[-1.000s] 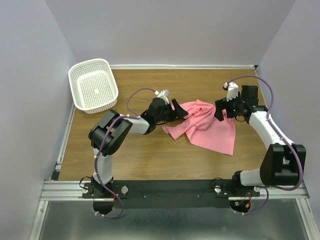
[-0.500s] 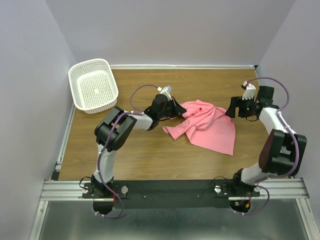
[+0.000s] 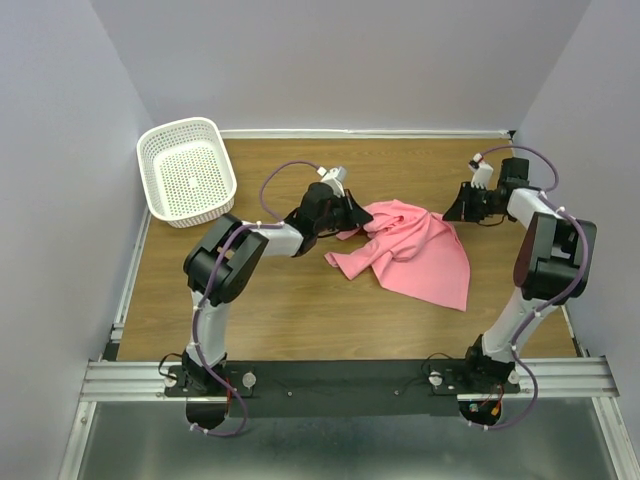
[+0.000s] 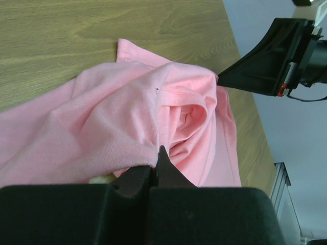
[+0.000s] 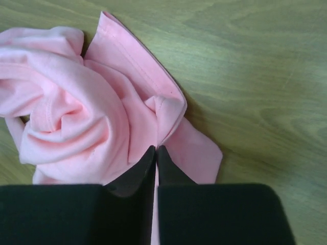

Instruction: Fold and stack the t-shirts

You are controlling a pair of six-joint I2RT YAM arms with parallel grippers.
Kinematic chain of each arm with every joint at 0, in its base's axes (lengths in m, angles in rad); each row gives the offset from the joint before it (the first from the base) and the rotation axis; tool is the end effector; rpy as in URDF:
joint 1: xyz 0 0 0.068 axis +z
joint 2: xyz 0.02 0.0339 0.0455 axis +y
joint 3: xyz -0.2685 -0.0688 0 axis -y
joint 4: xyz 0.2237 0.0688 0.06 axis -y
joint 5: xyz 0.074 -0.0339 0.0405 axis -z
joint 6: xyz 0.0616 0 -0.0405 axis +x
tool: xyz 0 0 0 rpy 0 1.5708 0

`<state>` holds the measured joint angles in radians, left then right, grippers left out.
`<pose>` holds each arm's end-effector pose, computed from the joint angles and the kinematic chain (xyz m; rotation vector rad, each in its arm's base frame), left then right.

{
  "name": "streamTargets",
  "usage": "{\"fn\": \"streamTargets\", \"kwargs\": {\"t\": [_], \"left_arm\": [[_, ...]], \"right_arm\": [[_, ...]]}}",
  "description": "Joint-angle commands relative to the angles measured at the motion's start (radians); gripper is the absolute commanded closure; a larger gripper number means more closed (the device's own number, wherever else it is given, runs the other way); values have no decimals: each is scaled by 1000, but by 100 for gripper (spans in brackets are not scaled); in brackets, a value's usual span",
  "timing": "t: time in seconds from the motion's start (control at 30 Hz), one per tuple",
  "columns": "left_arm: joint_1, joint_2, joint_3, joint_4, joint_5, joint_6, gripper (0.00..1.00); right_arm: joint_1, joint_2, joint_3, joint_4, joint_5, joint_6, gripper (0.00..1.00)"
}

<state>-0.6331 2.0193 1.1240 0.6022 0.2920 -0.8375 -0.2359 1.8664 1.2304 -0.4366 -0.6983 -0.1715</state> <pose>0.3527 -0.2808 0.1800 0.0136 2.0604 -1.2439 0.3707 -0.0484 0.1793 -0.1464 2.4306 0.7397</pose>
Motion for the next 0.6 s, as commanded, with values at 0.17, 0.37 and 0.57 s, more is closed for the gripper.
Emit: {"fn": "streamTargets", "kwargs": {"t": [0.17,0.37,0.57], "left_arm": [[96,-313,-44,-62,111,254,100],[124,-588,127,-408,90,529,100],[124,-851,337,-493,81,618,100]], "right_arm": [[3,-359,20,-24,3,-19,99],[1,-627,211,-33,30,64,99],[1,-684,565,-42,14,168,100]]}}
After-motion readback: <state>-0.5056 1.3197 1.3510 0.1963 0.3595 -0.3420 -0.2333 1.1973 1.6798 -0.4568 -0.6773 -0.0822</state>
